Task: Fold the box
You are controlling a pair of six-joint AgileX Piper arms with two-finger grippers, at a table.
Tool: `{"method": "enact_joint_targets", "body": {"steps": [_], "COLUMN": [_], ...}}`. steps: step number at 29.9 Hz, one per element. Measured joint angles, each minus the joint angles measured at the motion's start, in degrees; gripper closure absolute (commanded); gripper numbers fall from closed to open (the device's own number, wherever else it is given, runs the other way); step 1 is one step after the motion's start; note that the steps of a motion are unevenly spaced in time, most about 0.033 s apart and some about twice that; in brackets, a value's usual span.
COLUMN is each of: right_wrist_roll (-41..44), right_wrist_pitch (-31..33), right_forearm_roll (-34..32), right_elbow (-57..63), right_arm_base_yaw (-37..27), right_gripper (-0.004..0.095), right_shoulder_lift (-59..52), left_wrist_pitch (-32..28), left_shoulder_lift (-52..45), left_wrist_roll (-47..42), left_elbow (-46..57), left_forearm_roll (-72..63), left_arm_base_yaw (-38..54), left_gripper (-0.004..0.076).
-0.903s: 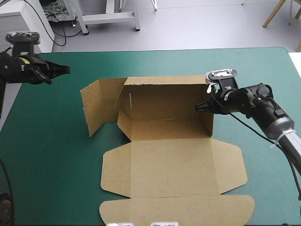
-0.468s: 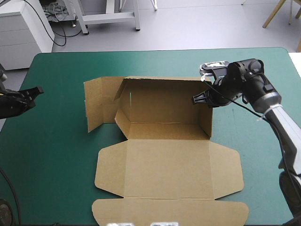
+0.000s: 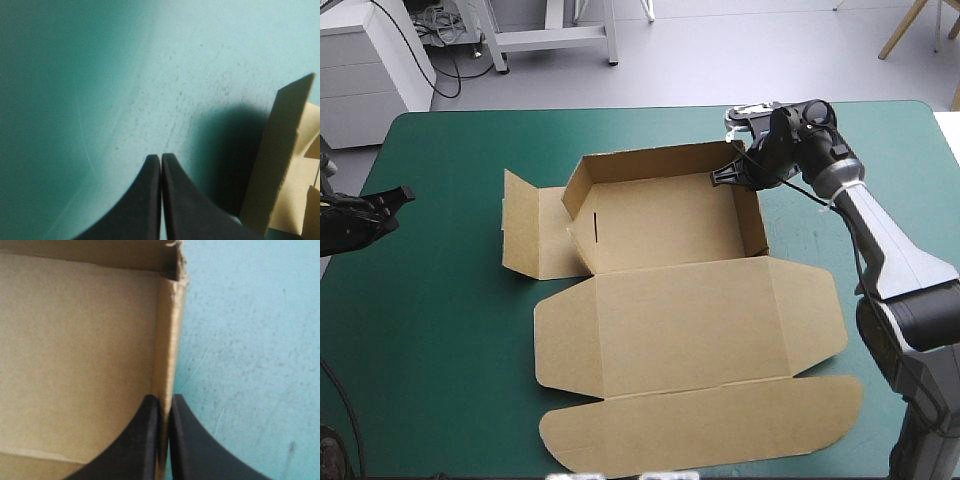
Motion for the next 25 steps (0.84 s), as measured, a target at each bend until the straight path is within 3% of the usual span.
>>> {"method": "enact_joint_targets", "body": {"steps": [3, 6, 13, 15, 25], "right_wrist_roll": [0.0, 0.0, -0.4, -0.7, -1.5], "right_wrist_pitch": [-0.5, -0.6, 4.6, 5.6, 6.4], "right_forearm_roll": [-0.3, -0.4, 6.0, 8.0, 9.1], "right_elbow": [-2.3, -3.8, -5.3, -6.7, -10.0], "right_arm_base_yaw": [-0.1, -0.2, -2.6, -3.7, -4.2], "right_gripper": [0.0884, 0.0765, 0.0206, 0.0108, 0.0097], "right_shoulder_lift": [2.9, 4.6, 6.5, 6.6, -0.9], "left_wrist_pitch": [-0.6, -1.2, -1.4, -1.4, -1.6], "left_shoulder_lift": [0.0, 0.0, 0.0, 0.0, 0.0], "left_wrist_roll": [0.0, 0.0, 0.0, -0.1, -0.3], "left_elbow": [0.0, 0.0, 0.0, 0.0, 0.0], "left_forearm_roll": [-0.1, -0.1, -0.2, -0.2, -0.3], "left_arm_base_yaw": [0.0, 0.0, 0.0, 0.0, 0.0], "left_gripper": [0.0734, 0.0734, 0.0734, 0.0734, 0.0734]}}
